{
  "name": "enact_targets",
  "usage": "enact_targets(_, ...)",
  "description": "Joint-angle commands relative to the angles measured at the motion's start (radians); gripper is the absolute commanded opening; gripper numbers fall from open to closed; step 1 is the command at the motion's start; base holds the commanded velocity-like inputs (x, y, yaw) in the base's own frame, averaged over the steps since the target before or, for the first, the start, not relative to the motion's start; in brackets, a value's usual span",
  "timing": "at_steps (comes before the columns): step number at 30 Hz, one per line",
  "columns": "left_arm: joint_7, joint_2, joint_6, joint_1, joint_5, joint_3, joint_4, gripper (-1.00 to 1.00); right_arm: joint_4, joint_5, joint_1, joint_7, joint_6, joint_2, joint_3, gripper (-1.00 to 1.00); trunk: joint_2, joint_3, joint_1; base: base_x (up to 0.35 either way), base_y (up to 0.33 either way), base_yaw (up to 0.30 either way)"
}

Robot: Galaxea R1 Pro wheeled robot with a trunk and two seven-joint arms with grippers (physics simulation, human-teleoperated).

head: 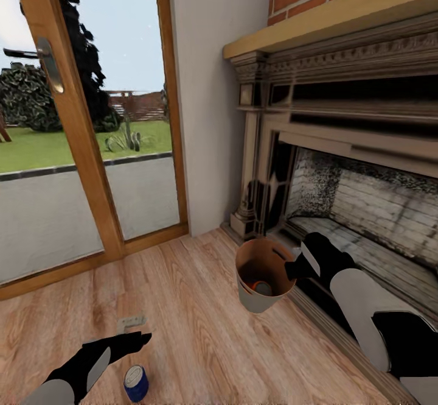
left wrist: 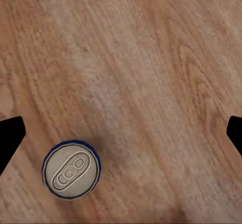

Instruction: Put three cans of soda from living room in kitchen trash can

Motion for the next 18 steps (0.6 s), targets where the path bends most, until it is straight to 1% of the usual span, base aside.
enact_targets(1, 0.005, 0.002, 0.004, -0.009, 0.000, -0.001, 0.001, 1.00, -0.001, -0.021, -0.001, 0.002, 0.001, 0.002, -0.002, -1.00, 0.000, -0.004, 0.000, 0.000, 0.000, 0.000)
enact_targets(7, 0.011, 0.005, 0.007, -0.025, 0.001, -0.001, 0.001, 1.00, -0.001, -0.021, 0.000, 0.002, 0.001, 0.005, 0.001, -1.00, -0.002, -0.027, 0.003, 0.000, 0.000, 0.000)
enact_targets(14, 0.012, 0.004, 0.007, -0.031, 0.000, 0.000, 0.001, 1.00, -0.001, -0.021, 0.000, 0.001, 0.001, 0.006, 0.002, -1.00, -0.004, -0.054, 0.006, 0.000, 0.000, 0.000)
enact_targets(18, 0.025, 0.005, 0.008, -0.033, 0.000, 0.000, 0.002, 1.00, -0.001, -0.021, 0.000, 0.001, 0.001, 0.007, 0.003, -1.00, -0.004, -0.070, 0.008, 0.000, 0.000, 0.000)
